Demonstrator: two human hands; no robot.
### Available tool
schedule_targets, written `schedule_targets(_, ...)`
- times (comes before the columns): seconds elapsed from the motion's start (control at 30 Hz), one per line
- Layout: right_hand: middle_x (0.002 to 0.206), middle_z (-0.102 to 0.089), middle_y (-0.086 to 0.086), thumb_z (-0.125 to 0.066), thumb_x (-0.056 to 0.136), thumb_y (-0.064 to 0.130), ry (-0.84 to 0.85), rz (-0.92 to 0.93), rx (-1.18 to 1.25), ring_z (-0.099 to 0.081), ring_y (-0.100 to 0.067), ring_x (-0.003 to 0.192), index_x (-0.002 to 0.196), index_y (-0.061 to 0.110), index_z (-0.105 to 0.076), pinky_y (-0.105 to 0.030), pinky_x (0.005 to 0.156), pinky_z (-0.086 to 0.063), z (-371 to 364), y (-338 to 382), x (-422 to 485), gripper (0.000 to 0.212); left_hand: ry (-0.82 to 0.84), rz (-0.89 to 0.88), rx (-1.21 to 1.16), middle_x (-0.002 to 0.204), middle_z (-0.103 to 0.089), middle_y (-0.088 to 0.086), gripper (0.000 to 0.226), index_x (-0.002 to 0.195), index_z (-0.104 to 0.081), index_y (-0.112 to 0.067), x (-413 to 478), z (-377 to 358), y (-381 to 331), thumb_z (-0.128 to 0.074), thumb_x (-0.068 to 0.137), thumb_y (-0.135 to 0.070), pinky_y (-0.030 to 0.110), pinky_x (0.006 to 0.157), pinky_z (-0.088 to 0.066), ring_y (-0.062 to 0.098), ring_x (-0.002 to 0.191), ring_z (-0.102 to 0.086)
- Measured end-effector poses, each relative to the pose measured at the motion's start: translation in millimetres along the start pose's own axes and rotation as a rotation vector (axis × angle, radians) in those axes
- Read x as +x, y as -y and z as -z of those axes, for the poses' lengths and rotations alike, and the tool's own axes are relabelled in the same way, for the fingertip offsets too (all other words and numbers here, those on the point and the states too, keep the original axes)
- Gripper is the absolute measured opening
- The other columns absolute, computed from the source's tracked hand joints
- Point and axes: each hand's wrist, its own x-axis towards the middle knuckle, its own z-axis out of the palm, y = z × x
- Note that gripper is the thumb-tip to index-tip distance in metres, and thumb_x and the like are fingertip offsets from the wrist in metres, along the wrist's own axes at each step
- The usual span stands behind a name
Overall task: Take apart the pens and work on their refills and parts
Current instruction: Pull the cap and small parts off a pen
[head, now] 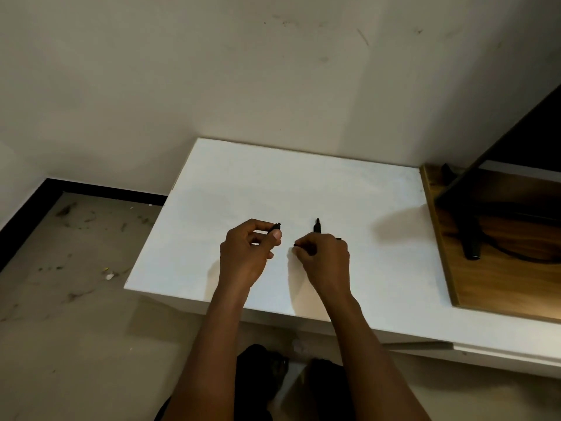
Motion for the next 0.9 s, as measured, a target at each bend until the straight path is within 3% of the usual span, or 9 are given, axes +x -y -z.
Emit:
schedule_targets(0.07,0.096,-0.079,0.002,-0.071,0.091,0.016,0.022,0.033,-0.088,-0.070,-0.016,0.091,0.098,0.017,-0.080,-0.021,0.080,-0.046,-6.9,-1.0,3.6,0.012,-0.013,0.022,-0.026,0.089,-0.079,0.002,0.016,0.105,-0.074,-0.019,3.1,0.2,1.6,-0.073,0.091,-0.027,0.023,0.064,-0.047,0.016,0.070,-0.071)
schedule_targets(0.2,0.096,-0.079,0.005,-0.073,0.090,0.023,-0.003,0.044,-0.221,-0.060,-0.022,0.099,0.098,0.025,-0.082,-0.036,0.086,-0.048,-10.4,-5.4,8.9,0.012,-0.022,0.048,-0.043,0.090,-0.078,0.001,0.017,0.104,-0.074,-0.022,7.1,-1.9,2.6,-0.074,0.090,-0.030,0.026,0.067,-0.048,0.012,0.070,-0.072)
schedule_targets(0.33,0.101,-0.077,0.007,-0.077,0.087,0.028,0.025,0.001,-0.204,-0.057,-0.021,0.104,0.103,0.027,-0.081,-0.036,0.089,-0.045,-9.5,-6.7,11.1,0.016,-0.026,0.059,-0.035,0.090,-0.078,0.000,0.015,0.101,-0.075,-0.025,7.9,-4.9,3.6,-0.075,0.088,-0.031,0.028,0.067,-0.049,0.012,0.071,-0.073)
schedule_targets(0.43,0.102,-0.077,0.003,-0.079,0.086,0.025,-0.018,-0.008,-0.026,-0.062,-0.015,0.096,0.107,0.019,-0.080,-0.034,0.089,-0.048,-1.1,-6.2,10.8,0.022,-0.020,0.054,-0.026,0.089,-0.078,0.001,0.013,0.099,-0.076,-0.024,6.1,-5.2,2.0,-0.076,0.088,-0.030,0.030,0.069,-0.051,0.017,0.073,-0.073)
schedule_targets(0.5,0.097,-0.078,0.006,-0.077,0.087,0.022,-0.125,-0.037,0.160,-0.064,0.002,0.080,0.098,0.019,-0.081,-0.020,0.081,-0.050,9.6,-6.9,12.3,0.012,-0.016,0.047,-0.012,0.088,-0.078,0.002,0.012,0.098,-0.076,-0.024,4.9,-4.8,1.1,-0.077,0.087,-0.029,0.031,0.071,-0.052,0.019,0.075,-0.073)
schedule_targets(0.57,0.095,-0.079,0.010,-0.077,0.088,0.023,-0.157,-0.111,0.364,-0.065,0.008,0.079,0.095,0.022,-0.081,-0.008,0.075,-0.048,20.4,-6.3,12.6,0.009,-0.006,0.034,0.000,0.086,-0.078,0.002,0.012,0.097,-0.077,-0.024,3.3,-5.3,-0.9,-0.078,0.086,-0.029,0.031,0.072,-0.052,0.021,0.076,-0.074)
schedule_targets(0.7,0.088,-0.078,0.004,-0.076,0.088,0.030,0.044,-0.161,0.700,-0.069,-0.004,0.078,0.096,0.023,-0.081,-0.014,0.066,-0.051,31.8,-0.2,7.5,0.012,0.020,0.007,0.066,0.083,-0.078,-0.001,0.011,0.095,-0.079,-0.025,1.2,-8.9,-4.3,-0.080,0.084,-0.027,0.033,0.079,-0.055,0.020,0.076,-0.074)
schedule_targets(0.9,0.089,-0.078,-0.003,-0.077,0.088,0.023,0.150,-0.131,0.750,-0.075,-0.016,0.081,0.096,0.015,-0.080,-0.018,0.059,-0.049,25.0,6.3,7.2,0.011,0.005,-0.009,0.154,0.084,-0.078,-0.006,0.012,0.093,-0.080,-0.026,4.2,-12.7,5.5,-0.081,0.082,-0.029,0.030,0.078,-0.054,0.014,0.079,-0.073)
